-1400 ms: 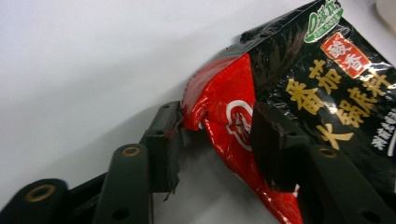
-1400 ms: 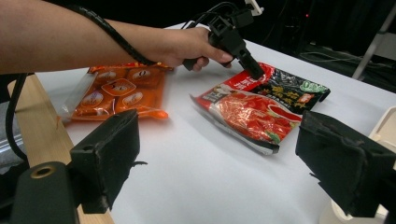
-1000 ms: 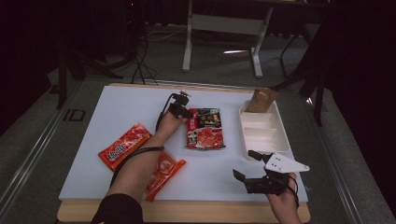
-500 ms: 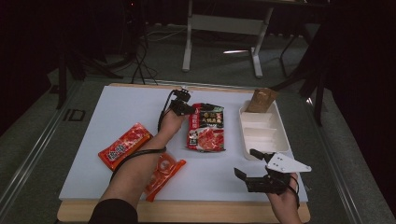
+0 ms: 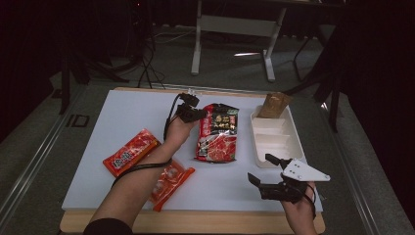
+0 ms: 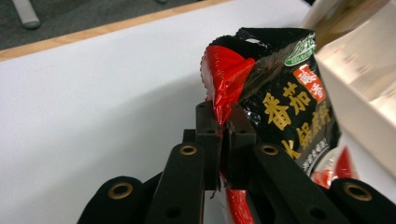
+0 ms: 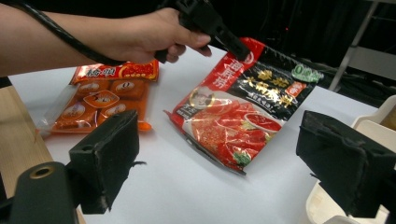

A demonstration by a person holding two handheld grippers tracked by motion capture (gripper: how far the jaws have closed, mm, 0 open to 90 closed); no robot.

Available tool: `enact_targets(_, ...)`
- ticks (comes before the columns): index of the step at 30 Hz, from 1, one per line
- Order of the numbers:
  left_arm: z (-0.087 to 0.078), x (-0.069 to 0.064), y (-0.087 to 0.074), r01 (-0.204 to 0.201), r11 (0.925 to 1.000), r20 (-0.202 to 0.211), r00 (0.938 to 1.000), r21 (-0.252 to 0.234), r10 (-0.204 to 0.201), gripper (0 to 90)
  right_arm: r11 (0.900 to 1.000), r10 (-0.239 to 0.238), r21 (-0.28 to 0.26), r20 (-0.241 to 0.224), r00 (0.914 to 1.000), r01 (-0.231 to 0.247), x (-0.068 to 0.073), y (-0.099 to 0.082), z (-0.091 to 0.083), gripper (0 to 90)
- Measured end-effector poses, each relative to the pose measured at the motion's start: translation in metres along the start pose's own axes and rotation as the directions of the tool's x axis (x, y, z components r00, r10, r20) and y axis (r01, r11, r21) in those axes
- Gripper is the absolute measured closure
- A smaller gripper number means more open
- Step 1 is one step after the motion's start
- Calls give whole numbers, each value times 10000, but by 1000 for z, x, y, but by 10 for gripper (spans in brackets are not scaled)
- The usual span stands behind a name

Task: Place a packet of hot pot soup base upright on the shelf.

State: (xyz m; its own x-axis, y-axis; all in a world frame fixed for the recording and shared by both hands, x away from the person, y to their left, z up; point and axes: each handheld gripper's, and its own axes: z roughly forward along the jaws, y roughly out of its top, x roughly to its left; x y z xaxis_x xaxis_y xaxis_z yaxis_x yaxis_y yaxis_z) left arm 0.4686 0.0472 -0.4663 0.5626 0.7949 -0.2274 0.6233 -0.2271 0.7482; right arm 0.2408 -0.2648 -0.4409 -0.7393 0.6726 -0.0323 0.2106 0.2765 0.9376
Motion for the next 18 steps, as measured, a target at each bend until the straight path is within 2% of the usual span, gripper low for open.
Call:
enact_targets(1, 0, 0, 0, 0, 10000, 0, 10000, 0, 0, 867, 10000, 0, 0, 0, 10000, 0, 0, 0, 0, 131)
enact_targets(3, -8, -10, 0, -218, 9994, -85, 9997, -255, 216, 868, 9998, 180, 24, -91, 9998, -180, 0, 1, 0, 128)
enact_targets(6, -15, -17, 1, -418, 9983, 17, 9991, -417, 419, 868, 9994, 352, 30, -78, 9993, -352, 1, 3, -1, 116)
enact_targets(11, -27, -30, -1, -774, 9931, 203, 9966, -880, 795, 867, 10000, 76, -5, 233, 9997, -76, 4, 6, -2, 103)
enact_targets(15, -38, -39, -4, -702, 9893, 558, 9954, -1282, 779, 867, 9997, 216, 72, 446, 9988, -220, 2, 7, -3, 103)
enact_targets(16, -40, -41, -4, -645, 9884, 667, 9950, -1373, 742, 867, 9995, 287, 102, 353, 9990, -290, 1, 8, -3, 103)
enact_targets(18, -45, -46, -5, -807, 9856, 748, 9929, -1487, 926, 867, 9996, 256, 82, 459, 9986, -260, 1, 8, -5, 103)
